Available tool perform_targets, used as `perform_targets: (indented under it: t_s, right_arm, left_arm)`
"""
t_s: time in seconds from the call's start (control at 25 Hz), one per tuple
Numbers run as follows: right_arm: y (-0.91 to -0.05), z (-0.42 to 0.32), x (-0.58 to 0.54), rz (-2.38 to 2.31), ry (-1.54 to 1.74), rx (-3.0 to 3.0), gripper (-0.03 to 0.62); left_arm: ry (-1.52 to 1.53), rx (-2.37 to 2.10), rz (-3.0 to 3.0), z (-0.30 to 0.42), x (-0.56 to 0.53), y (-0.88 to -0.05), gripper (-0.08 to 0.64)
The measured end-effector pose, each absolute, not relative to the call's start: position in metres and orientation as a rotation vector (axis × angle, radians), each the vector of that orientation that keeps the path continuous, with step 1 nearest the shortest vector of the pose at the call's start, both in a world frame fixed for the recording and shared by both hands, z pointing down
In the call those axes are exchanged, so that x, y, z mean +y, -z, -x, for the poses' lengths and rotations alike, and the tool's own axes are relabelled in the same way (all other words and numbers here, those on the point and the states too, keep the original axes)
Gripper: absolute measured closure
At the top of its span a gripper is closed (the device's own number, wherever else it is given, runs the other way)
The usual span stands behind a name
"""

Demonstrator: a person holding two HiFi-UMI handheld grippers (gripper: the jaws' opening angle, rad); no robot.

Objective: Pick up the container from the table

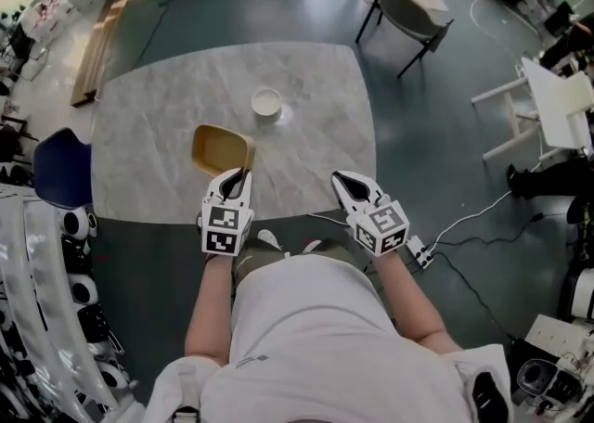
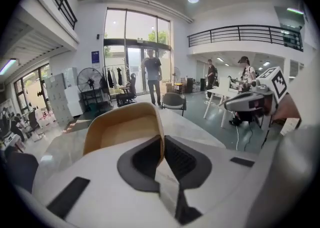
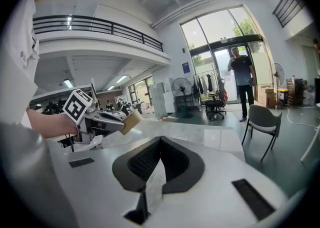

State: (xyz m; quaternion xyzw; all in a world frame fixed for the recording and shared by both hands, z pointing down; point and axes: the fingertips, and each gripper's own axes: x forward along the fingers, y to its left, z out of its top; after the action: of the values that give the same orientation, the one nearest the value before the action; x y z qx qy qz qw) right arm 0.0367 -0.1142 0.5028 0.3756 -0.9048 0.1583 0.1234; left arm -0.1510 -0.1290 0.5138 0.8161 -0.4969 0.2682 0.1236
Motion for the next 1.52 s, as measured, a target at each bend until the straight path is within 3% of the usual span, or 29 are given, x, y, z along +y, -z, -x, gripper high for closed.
perform_targets:
  t_s: [0.64, 1.52]
  right_arm:
    - [-0.404, 0.050, -0.136, -0.870, -0.126, -2.861, 0.580]
    - [-0.394, 0.081, -0.114, -0.795, -0.009, -2.892, 0.581]
  left_arm:
    - [-0.468, -1.743, -2.388, 0.231, -0.118, -0.421, 0.534]
    - [-0.303, -1.855, -2.416, 0.264, -0.089, -0.396, 0.535]
